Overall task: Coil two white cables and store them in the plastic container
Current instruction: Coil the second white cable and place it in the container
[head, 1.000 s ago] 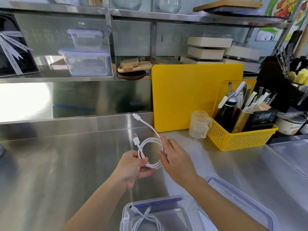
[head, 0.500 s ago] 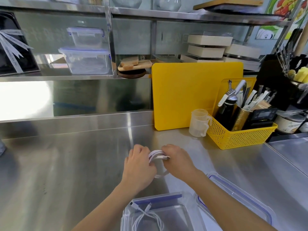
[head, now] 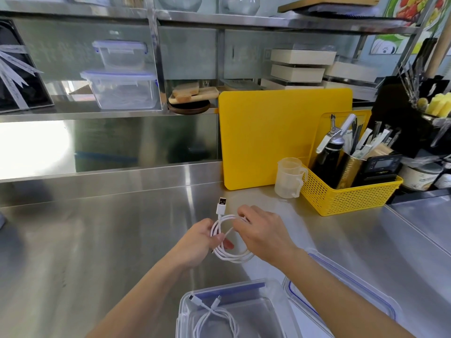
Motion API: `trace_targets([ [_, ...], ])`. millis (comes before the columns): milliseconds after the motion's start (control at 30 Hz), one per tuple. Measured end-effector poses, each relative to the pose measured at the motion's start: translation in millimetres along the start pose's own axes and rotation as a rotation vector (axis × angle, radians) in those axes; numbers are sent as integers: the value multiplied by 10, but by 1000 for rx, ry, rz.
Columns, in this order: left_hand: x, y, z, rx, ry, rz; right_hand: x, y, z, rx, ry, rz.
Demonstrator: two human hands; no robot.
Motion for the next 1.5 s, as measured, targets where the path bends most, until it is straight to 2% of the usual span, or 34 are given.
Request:
trace_targets([
  [133,-7,7,-18,32,-187,0,-87,-60,7,-19,-20,-110],
  [333,-4,50,-119,-16,-302,-32,-24,-33,32,-152,10,-300],
  [400,-5,22,-154,-12,-464,25,-23,-27,15,-194,128,-310],
  [467,18,-23,-182,-4,-580,109,6,-33,25,-252,357,-286],
  [567,66,-45,-168,23,-599,129,86,-2,65,-419,767,-100],
  [633,70,-47,-146,42,-540,93,109,29,82,-485,793,-31],
  [833,31,-45,-58,67,-305,-53,100,6,120,-473,458,48],
  [900,26,-36,-26,74,-251,-84,112,-5,139,-495,497,112],
  [1100,-40,-43,123,132,-28,-88,47,-178,158,-637,728,445],
  [1233,-200,-91,275,180,157,-60,-21,-422,242,-673,772,546],
  [1367,-434,-126,400,183,397,-54,-49,-605,289,-659,646,658],
  [1500,-667,-137,541,174,633,-41,-69,-728,344,-562,398,748],
])
Point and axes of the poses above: each hand's wrist, its own y-axis towards the middle knuckle, its own x-axis out of the back of the hand, z = x × y, the point moved 1 cm from there along y, towards the middle knuckle, and after that the axes turned 10 degrees about z, right-handed, at the moved point
